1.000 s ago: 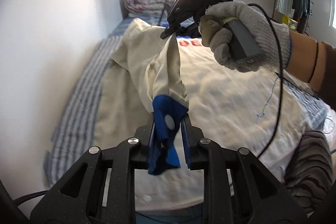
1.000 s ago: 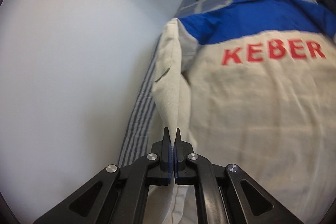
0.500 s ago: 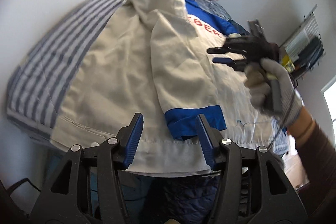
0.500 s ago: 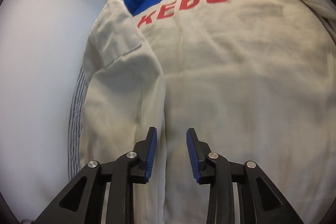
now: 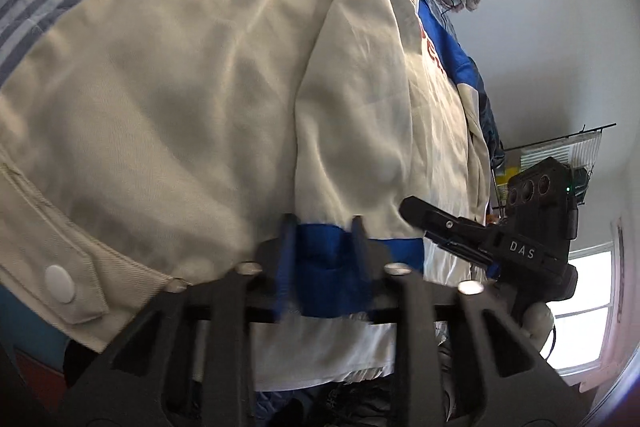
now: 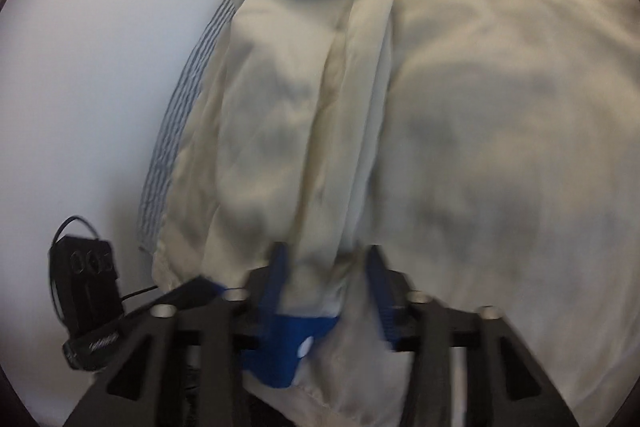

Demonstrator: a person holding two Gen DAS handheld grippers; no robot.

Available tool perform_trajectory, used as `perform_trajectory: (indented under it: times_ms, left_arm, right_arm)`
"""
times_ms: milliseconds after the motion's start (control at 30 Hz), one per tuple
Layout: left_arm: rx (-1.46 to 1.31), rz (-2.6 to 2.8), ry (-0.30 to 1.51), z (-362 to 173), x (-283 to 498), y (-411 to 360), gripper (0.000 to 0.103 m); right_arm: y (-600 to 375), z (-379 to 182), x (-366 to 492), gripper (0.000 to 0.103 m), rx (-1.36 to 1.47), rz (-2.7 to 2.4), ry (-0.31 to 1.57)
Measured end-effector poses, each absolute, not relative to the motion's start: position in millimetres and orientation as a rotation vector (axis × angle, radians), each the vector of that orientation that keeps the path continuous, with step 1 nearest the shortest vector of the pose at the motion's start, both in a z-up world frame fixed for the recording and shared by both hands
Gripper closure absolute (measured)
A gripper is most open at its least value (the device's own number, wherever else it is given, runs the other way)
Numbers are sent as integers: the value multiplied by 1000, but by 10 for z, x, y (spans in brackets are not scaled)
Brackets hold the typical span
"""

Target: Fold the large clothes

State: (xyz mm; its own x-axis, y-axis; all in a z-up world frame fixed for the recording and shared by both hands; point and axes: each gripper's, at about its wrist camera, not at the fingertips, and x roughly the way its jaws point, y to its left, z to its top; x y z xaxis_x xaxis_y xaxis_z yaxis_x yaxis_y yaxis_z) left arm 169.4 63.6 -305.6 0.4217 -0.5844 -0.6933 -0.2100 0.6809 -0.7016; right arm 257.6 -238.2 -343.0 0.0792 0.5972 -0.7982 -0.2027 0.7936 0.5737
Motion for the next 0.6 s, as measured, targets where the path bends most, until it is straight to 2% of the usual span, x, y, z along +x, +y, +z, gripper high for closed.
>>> perform_trajectory:
  times_ms: [33,67,133,300,400,600]
  left_arm:
    - [-807,-274,1135,-3028,1699,621,97]
    - [-773,-272,1123,-2964,1689,605,97]
    - [-726,-262,1084,-2814,1654,647,99]
    - [-657,-240,967,-2328,1404,991,99]
    - [-552,-189,918,-2126,1224,1126,99]
    - [-548,-116,1034,-2523,1170,1267,99]
  right_arm:
    - [-2366,-3434,2558,84,367,624,1366]
    - [-2334,-3423,2540,90,371,636,1364]
    - [-2282,-3353,2490,94,384,663,1351]
    - [-2109,-3105,2327,97,490,794,1322]
    - [-1855,-2994,2139,97,425,879,1306]
    - [-1285,-3370,1961,97,157,822,1415]
